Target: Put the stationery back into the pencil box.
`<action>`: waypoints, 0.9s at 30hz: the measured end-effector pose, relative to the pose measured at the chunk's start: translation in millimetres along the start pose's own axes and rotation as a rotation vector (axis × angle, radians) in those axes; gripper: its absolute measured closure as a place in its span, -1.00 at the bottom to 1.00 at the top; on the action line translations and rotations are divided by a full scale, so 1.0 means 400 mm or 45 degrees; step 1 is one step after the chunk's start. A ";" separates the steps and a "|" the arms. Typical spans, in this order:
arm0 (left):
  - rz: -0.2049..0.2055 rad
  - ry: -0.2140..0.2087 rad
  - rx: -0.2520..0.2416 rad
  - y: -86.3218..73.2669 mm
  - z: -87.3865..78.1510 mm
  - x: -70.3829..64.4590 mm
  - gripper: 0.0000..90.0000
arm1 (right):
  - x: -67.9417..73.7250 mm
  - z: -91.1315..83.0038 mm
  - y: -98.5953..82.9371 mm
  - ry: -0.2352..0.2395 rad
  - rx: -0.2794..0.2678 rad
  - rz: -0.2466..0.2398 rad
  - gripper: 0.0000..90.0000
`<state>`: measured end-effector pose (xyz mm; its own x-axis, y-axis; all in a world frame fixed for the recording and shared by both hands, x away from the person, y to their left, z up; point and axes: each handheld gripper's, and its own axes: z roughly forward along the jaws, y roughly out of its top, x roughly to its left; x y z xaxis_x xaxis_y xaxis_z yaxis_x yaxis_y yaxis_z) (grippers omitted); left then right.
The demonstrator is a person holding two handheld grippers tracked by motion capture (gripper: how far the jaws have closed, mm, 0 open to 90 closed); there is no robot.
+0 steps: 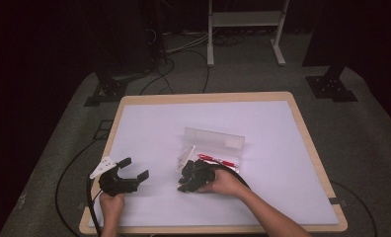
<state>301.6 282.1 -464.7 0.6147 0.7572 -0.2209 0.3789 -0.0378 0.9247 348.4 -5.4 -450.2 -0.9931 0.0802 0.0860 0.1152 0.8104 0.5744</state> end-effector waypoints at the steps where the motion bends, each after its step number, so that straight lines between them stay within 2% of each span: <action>1: 0.000 0.000 0.000 0.000 0.000 0.000 -1.00 | -0.002 -0.003 0.001 -0.002 -0.002 -0.005 0.49; 27: 0.007 -0.001 0.003 0.000 0.000 0.000 -1.00 | -0.034 -0.048 0.022 -0.057 -0.007 0.003 0.49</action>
<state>301.5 282.2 -464.7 0.6173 0.7565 -0.2161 0.3773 -0.0436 0.9251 363.4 -10.6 -430.5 -0.9929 0.1079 0.0508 0.1173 0.8072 0.5785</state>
